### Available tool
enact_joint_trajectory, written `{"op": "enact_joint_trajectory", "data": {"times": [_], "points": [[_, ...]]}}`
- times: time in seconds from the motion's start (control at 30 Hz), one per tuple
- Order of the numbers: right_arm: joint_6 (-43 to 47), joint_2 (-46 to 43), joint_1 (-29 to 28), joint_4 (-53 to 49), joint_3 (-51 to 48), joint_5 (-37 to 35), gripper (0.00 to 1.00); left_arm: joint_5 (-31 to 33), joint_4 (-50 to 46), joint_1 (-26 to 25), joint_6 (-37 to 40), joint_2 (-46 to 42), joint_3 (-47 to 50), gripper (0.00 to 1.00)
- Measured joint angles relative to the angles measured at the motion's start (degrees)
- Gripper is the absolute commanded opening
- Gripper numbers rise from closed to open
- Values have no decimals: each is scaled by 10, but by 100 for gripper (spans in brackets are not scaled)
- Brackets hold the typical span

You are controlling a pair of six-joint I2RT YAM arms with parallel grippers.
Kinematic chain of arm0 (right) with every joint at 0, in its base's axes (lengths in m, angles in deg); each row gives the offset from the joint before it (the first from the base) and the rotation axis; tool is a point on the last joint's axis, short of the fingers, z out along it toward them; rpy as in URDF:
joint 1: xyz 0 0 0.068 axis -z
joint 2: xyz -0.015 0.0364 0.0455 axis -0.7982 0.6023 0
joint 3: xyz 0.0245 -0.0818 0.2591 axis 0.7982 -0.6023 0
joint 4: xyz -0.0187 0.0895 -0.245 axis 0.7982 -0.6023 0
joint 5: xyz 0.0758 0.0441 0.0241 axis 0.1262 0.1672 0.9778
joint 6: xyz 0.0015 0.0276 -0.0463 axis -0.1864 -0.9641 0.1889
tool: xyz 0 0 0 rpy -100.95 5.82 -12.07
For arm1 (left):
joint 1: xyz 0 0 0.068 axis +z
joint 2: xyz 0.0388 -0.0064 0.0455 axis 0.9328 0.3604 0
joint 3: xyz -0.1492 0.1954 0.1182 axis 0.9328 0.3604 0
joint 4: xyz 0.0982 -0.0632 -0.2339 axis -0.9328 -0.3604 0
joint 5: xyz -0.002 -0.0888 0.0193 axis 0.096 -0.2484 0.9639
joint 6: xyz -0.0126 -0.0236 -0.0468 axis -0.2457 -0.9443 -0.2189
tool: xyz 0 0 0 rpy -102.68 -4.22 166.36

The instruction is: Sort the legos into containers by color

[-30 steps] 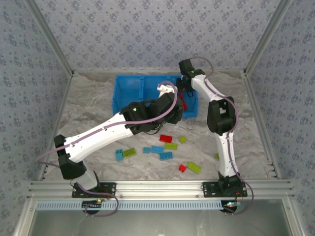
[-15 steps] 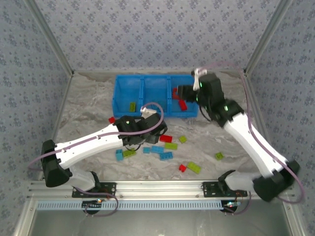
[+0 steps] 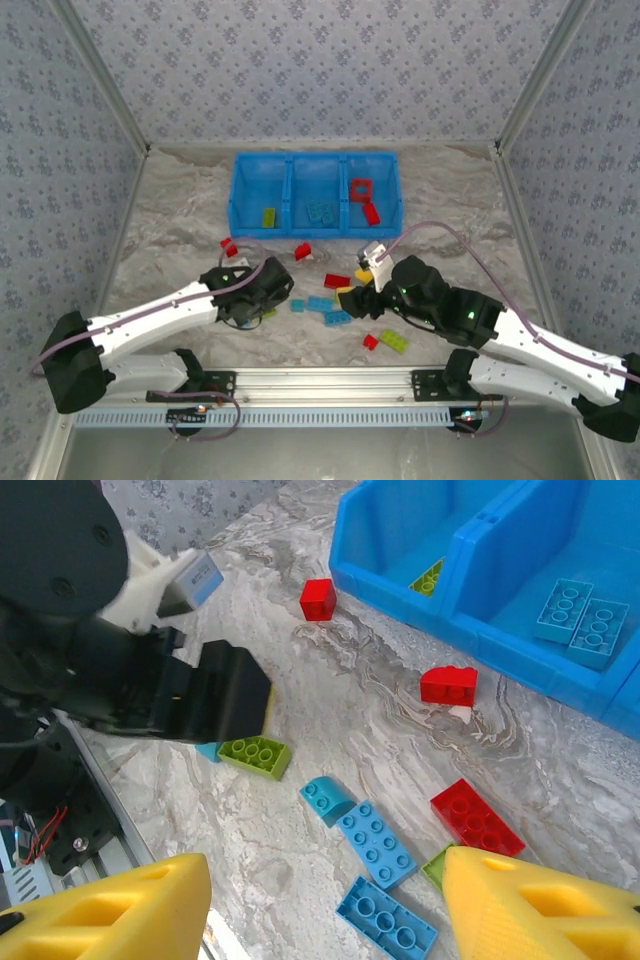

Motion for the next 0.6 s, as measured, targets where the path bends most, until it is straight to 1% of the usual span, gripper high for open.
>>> {"op": "enact_joint_trajectory", "data": {"times": [0.07,0.1,0.13,0.23,0.3,0.47,0.6], "points": [[-2,0,-10,0,0,-10,65,5,14,-8,-79,9,5,94],[-5,0,-14,0,0,-15,65,9,21,-10,-113,14,5,97],[-5,0,-17,0,0,-19,65,13,29,-12,-149,20,5,97],[-9,0,-24,0,0,-27,65,20,49,-12,-223,35,6,94],[-9,1,-28,0,0,-26,66,24,62,-12,-250,44,7,93],[-1,0,-38,12,1,19,68,20,92,-6,-285,75,19,89],[24,-5,-77,40,1,38,71,13,104,-2,-296,90,42,87]]}}
